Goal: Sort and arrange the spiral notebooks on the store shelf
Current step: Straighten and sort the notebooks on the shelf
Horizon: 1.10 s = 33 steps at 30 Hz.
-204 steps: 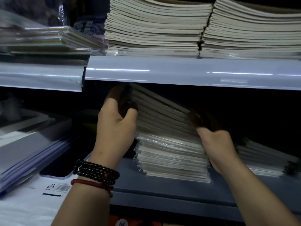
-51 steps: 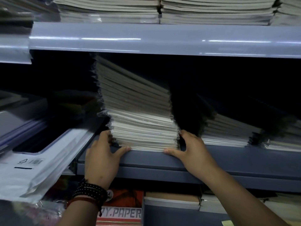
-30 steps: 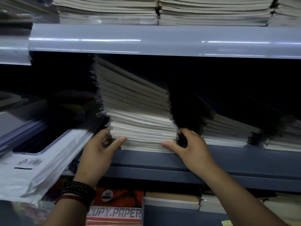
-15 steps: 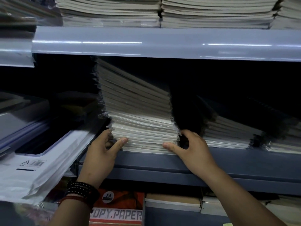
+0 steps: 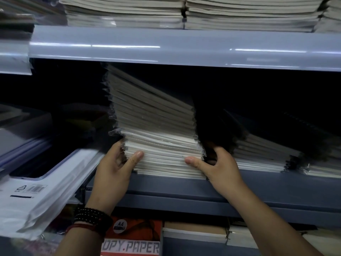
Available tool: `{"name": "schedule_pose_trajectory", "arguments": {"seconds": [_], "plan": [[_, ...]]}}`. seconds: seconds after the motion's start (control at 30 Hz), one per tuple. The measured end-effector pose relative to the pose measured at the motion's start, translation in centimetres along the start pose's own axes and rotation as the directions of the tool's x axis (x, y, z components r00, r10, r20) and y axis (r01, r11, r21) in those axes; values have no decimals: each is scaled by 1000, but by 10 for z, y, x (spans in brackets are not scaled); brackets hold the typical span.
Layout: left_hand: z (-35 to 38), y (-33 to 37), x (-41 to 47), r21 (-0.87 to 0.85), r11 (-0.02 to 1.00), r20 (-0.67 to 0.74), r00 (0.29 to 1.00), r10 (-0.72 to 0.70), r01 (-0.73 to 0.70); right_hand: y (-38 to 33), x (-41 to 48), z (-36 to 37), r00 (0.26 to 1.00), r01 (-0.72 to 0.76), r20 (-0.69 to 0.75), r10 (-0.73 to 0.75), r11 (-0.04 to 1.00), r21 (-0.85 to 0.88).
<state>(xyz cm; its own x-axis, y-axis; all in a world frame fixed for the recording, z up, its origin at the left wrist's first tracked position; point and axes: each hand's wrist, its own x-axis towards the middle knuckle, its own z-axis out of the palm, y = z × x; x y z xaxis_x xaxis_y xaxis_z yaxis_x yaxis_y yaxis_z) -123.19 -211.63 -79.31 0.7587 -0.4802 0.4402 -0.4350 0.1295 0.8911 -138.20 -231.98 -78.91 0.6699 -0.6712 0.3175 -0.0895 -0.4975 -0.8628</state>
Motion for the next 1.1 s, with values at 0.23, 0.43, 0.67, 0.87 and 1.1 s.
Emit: {"name": "schedule_pose_trajectory", "arguments": {"seconds": [0.23, 0.43, 0.67, 0.87, 1.1], "plan": [[0, 1, -1, 37, 999, -4, 1000, -11, 11, -2, -1, 2, 1000, 14, 5, -14, 1000, -17], [-6, -8, 0, -13, 993, -44, 992, -116, 116, -2, -4, -1, 1000, -1, -13, 0, 998, -65], [-8, -2, -28, -42, 989, -297, 943, -151, 145, -3, -17, -4, 990, 130, -39, -132, 990, -47], [7, 38, -72, 9, 999, -318, 947, -47, 53, -5, -34, -15, 983, 181, -53, -178, 981, 75], [112, 91, -88, -44, 998, 47, 998, 50, -48, -12, -44, -65, 937, 295, -223, -268, 950, 98]]}}
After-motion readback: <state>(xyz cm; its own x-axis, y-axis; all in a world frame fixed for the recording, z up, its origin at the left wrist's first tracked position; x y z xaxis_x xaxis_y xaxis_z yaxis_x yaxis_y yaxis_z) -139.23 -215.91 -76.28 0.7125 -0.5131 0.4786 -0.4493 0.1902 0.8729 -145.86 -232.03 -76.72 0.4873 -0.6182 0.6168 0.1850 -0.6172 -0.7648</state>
